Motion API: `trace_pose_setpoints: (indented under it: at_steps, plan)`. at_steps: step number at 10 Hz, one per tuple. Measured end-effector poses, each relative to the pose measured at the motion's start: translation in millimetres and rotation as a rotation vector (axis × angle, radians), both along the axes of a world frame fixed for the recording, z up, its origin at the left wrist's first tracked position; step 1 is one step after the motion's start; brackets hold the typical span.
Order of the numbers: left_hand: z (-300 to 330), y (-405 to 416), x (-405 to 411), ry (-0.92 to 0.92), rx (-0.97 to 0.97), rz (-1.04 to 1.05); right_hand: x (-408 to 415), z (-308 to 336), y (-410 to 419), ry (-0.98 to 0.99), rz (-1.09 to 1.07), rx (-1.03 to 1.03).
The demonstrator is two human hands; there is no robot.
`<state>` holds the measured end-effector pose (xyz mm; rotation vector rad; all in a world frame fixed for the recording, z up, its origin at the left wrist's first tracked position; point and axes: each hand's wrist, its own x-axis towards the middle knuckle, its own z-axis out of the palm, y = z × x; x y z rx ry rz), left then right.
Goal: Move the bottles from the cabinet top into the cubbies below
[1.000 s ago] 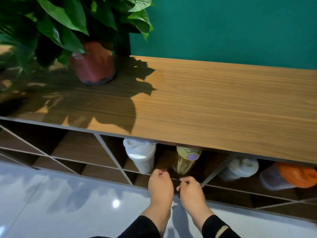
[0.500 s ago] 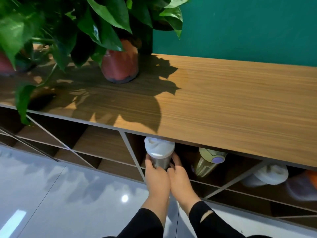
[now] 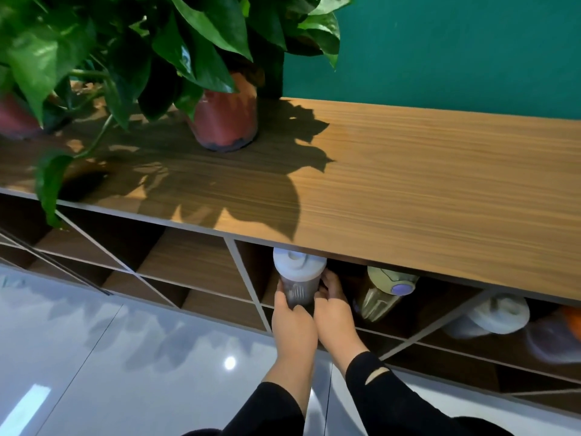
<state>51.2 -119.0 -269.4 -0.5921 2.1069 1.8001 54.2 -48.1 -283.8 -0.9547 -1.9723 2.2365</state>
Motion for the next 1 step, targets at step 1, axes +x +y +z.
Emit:
trace_pose_setpoints:
  at_steps: [1]
  plan:
    - [-0.6, -3.8, -1.3, -0.002, -0.046, 0.034, 3.9, -1.6, -3.5, -0.007, 0.012, 0.028]
